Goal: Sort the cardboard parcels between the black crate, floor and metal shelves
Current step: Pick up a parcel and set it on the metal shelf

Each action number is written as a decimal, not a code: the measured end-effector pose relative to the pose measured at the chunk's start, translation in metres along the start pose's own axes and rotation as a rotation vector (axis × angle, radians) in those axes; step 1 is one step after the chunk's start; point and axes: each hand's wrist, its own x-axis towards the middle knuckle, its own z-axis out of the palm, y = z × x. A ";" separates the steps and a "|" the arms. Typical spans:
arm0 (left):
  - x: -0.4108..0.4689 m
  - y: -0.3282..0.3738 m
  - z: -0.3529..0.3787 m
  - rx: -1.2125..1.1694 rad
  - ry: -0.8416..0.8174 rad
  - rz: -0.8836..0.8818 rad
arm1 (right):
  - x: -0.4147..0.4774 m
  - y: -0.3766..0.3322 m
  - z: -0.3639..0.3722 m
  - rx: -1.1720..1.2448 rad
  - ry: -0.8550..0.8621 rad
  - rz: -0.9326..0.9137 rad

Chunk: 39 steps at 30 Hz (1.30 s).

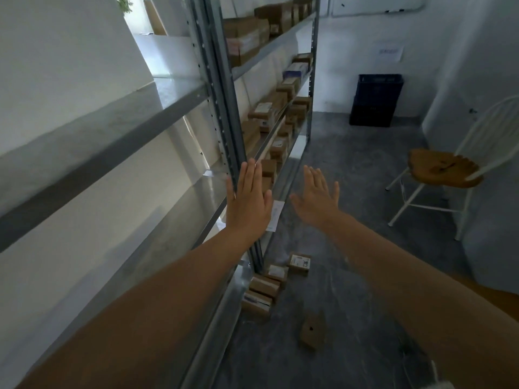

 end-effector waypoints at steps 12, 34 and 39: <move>0.082 0.077 0.074 0.029 -0.042 0.050 | 0.076 0.097 -0.018 -0.022 -0.045 0.000; 0.175 0.000 0.196 -0.108 -0.302 -0.012 | 0.207 0.106 0.046 -0.078 -0.202 0.156; 0.221 -0.029 0.212 -0.208 -0.323 -0.039 | 0.248 0.096 0.056 -0.049 -0.192 0.225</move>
